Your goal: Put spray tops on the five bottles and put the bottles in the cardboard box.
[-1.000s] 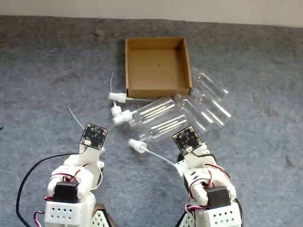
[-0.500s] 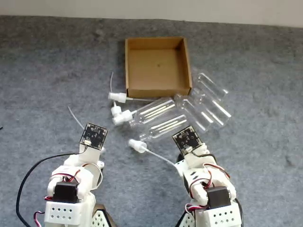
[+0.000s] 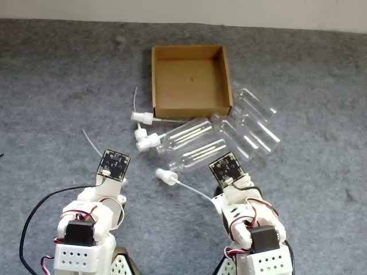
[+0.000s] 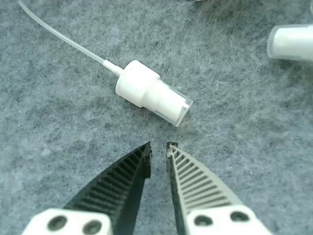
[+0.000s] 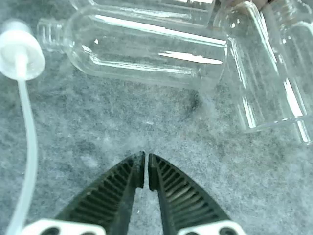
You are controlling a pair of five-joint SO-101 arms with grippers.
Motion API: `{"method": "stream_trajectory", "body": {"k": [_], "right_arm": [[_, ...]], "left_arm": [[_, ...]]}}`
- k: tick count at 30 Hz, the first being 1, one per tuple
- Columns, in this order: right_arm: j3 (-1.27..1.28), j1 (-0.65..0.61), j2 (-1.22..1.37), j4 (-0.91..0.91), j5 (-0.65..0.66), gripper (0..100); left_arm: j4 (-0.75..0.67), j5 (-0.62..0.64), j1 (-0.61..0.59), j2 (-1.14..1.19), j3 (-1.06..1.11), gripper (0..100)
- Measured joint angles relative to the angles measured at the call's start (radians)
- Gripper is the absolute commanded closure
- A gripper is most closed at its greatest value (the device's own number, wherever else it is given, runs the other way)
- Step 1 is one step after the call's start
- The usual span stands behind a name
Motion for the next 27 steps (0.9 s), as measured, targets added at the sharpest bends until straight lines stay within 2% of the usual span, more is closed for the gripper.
{"method": "stream_trajectory", "body": {"k": [18, 22, 24, 27], "right_arm": [[0.000, 0.000, 0.000, 0.000, 0.002, 99.5], [0.000, 0.000, 0.000, 0.000, 0.006, 99.5], [0.000, 0.002, 0.000, 0.000, 0.006, 99.5], [0.000, 0.021, 0.000, 0.000, 0.006, 99.5]], "left_arm": [[-0.002, 0.000, 0.000, 0.000, 0.000, 97], [-0.106, 0.000, -0.008, 0.000, 0.000, 97], [-0.160, -0.021, -0.068, 0.000, 0.000, 97], [-0.235, -0.138, -0.209, 0.000, 0.000, 97]]}}
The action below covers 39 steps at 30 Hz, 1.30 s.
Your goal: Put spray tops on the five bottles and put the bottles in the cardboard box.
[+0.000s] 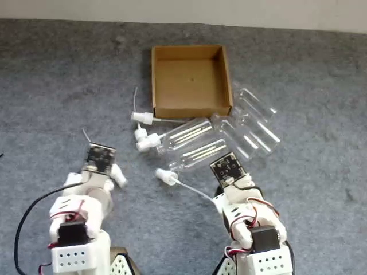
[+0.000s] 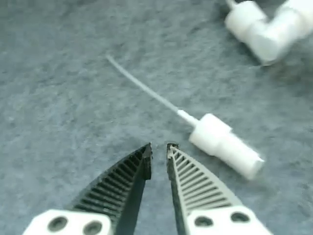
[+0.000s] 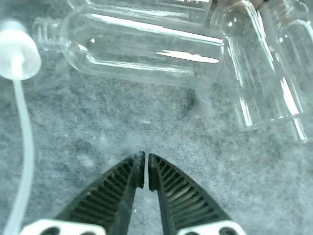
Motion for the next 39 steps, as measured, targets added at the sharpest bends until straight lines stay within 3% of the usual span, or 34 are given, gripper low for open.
{"method": "stream_trajectory", "body": {"k": [3, 12, 22, 28, 39], "right_arm": [[0.000, 0.064, 0.000, 0.000, 0.000, 99.5], [-0.259, 0.144, 0.106, 0.057, 0.023, 90.8], [-0.865, 0.146, 0.936, 0.066, 0.072, 81.7], [-1.249, 0.135, 1.419, 0.169, 0.137, 76.7], [-1.801, 0.178, 1.935, 0.222, 0.281, 76.2]], "left_arm": [[-0.021, -0.072, -0.101, 0.000, 0.000, 97], [-0.014, -0.092, -0.091, 0.000, 0.000, 97], [0.015, -0.092, -0.084, 0.000, 0.000, 97], [0.015, -0.094, -0.084, 0.000, 0.000, 97], [0.015, -0.094, -0.084, 0.000, 0.000, 97]]}}
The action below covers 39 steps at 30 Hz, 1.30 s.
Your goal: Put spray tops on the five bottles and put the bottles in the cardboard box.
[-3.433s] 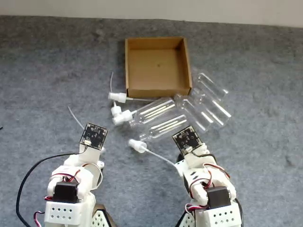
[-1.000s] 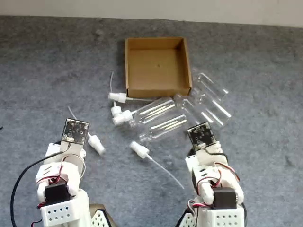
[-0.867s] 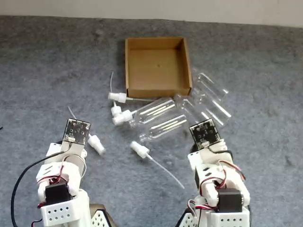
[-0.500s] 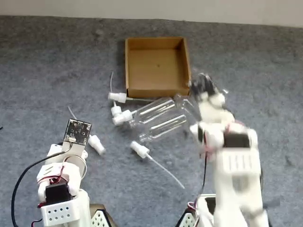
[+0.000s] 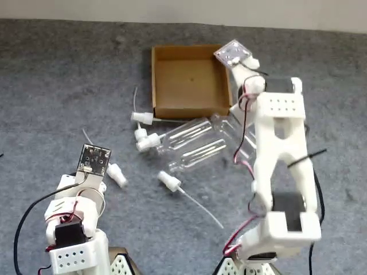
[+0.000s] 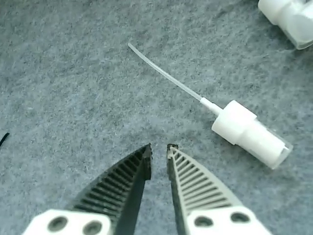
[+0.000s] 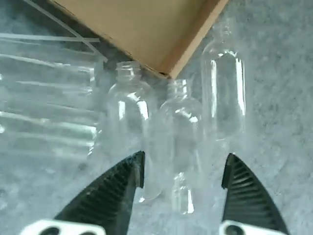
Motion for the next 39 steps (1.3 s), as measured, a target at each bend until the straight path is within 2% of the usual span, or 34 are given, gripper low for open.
{"method": "stream_trajectory", "body": {"k": [12, 25, 27, 30, 32, 39], "right_arm": [[-0.575, 0.015, 0.480, 0.000, 0.009, 76.2], [-0.984, 0.069, 0.953, 0.000, 0.011, 76.9], [-1.036, 0.084, 0.999, 0.000, 0.011, 81.6], [-1.091, 0.115, 1.031, 0.002, 0.011, 94.7], [-1.115, 0.146, 1.036, 0.038, 0.011, 99.8], [-1.292, 0.301, 1.037, 0.362, 0.048, 99.4]], "left_arm": [[0.000, 0.000, 0.000, 0.000, 0.000, 97], [0.000, 0.000, 0.000, 0.000, 0.000, 97], [0.000, 0.000, 0.000, 0.000, 0.000, 97], [0.000, 0.000, 0.000, 0.000, 0.000, 97], [0.000, 0.000, 0.000, 0.000, 0.000, 97], [0.000, 0.000, 0.000, 0.000, 0.000, 97]]}}
